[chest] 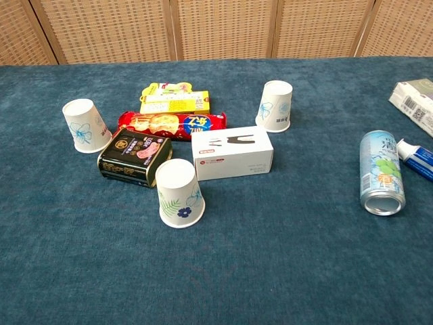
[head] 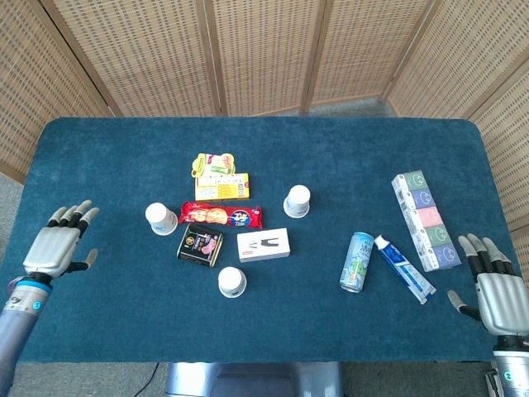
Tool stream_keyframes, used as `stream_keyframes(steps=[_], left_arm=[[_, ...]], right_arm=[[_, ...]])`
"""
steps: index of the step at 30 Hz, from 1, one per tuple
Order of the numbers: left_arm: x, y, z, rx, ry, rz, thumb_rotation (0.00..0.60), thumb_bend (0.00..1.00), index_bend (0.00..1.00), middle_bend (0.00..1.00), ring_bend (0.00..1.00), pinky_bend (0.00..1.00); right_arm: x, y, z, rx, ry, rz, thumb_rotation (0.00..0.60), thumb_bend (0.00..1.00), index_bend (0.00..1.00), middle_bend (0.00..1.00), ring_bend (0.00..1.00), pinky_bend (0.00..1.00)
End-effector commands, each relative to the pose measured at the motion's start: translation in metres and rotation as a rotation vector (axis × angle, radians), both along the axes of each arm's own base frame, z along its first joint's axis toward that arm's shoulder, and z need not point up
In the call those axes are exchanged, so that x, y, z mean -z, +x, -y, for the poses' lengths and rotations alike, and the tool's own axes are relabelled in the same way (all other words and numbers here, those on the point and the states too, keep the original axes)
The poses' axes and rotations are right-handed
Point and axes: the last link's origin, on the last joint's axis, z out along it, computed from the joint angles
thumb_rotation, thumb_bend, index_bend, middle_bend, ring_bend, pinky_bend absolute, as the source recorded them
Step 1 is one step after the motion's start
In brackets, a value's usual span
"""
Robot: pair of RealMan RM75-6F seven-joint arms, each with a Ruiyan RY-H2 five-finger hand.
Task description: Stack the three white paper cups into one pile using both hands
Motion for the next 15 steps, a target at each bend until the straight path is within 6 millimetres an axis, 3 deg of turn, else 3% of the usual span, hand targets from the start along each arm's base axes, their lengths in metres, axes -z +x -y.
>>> stream_keyframes(steps=[1,15], left_arm=[[0.008,0.004,-0.012,0.009,-0.004,-0.011,0.497,0.48,0.0,0.0,0.0,0.01],[0.052,0.029,-0.053,0.05,-0.061,0.001,0.501,0.48,0.0,0.0,0.0,0.07]], right_arm=[[-0.003,-0.002,-0.001,0.004,-0.009,0.003,0.6,0.28,0.0,0.0,0.0,0.19],[-0.008,-0.01,-0.004,0.011,-0.033,0.031,0.6,0.28,0.0,0.0,0.0,0.19]])
